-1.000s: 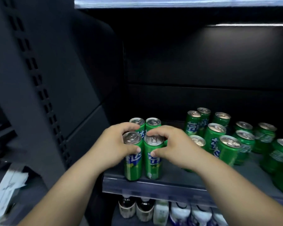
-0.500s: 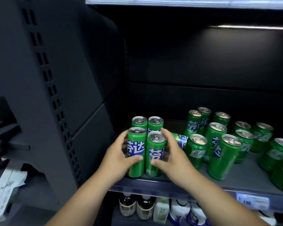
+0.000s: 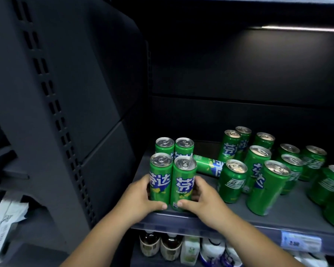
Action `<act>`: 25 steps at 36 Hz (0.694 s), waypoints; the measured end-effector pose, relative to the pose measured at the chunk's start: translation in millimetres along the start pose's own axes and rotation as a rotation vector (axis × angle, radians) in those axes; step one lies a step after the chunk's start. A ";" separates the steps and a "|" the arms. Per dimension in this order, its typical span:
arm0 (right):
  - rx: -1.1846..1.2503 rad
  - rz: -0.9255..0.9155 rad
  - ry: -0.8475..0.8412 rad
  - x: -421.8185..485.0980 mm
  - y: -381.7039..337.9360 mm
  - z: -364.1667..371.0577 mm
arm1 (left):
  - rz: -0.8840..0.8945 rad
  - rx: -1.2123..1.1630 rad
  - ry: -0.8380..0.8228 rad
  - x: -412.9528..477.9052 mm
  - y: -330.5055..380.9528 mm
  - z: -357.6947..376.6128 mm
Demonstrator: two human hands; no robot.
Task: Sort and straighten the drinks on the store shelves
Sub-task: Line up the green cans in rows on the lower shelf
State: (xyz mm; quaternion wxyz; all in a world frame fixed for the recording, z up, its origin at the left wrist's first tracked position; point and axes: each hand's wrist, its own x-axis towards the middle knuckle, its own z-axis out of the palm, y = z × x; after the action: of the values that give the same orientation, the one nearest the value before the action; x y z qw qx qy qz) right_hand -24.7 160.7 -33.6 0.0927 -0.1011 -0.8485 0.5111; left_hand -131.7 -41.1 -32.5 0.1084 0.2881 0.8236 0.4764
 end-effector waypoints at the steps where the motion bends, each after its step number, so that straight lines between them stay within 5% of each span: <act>1: 0.011 0.000 -0.002 -0.2 1.7 -0.3 | -0.001 0.001 -0.008 0.6 0.1 -0.9; 12: 0.005 -0.069 0.016 -7.3 5.8 4.4 | 0.030 0.040 -0.037 -4.9 2.0 -3.8; 25: 0.054 -0.234 0.057 -14.3 -18.6 4.2 | 0.168 -0.230 0.049 -14.6 22.6 -4.9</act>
State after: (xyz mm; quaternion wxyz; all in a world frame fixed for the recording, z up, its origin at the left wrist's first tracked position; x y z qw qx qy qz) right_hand -13.5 144.8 -19.8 0.1784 -0.0133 -0.8374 0.5165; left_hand -113.7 -44.5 -12.2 0.0805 0.3300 0.7389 0.5819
